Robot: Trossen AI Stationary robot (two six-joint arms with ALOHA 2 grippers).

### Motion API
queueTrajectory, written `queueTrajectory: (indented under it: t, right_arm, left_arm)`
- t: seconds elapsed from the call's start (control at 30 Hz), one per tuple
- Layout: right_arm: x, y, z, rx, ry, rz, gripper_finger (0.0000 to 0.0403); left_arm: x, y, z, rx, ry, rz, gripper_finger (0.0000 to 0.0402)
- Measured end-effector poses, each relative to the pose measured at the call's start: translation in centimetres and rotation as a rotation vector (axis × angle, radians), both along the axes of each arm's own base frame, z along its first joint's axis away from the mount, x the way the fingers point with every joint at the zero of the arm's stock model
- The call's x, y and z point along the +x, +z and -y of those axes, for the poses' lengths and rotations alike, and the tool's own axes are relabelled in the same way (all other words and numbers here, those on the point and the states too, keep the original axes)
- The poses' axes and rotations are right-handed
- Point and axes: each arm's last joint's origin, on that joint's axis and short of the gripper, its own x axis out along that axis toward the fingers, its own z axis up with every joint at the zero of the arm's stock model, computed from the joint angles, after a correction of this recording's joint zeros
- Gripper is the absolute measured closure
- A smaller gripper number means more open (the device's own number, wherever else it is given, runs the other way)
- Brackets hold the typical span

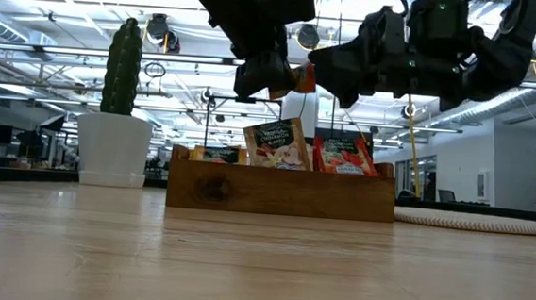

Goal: Pick & Place Tea
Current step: Put the yellow tea bag into the left section of the wooden organizer

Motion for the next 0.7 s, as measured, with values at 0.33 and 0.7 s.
queueTrajectory:
  t: [0.33,0.7]
  right_arm:
    - [0.8,0.1,0.2,-0.005,-0.003,-0.064,0.0211]
    - [0.8,-0.2,0.2,-0.034,-0.01,-0.095,0.0386]
  left_arm:
    - [0.1,0.0,0.5,-0.008,-0.014,0.017,0.0401]
    - [-0.1,-0.1,1.3,-0.023,0.018,0.046,0.0356]
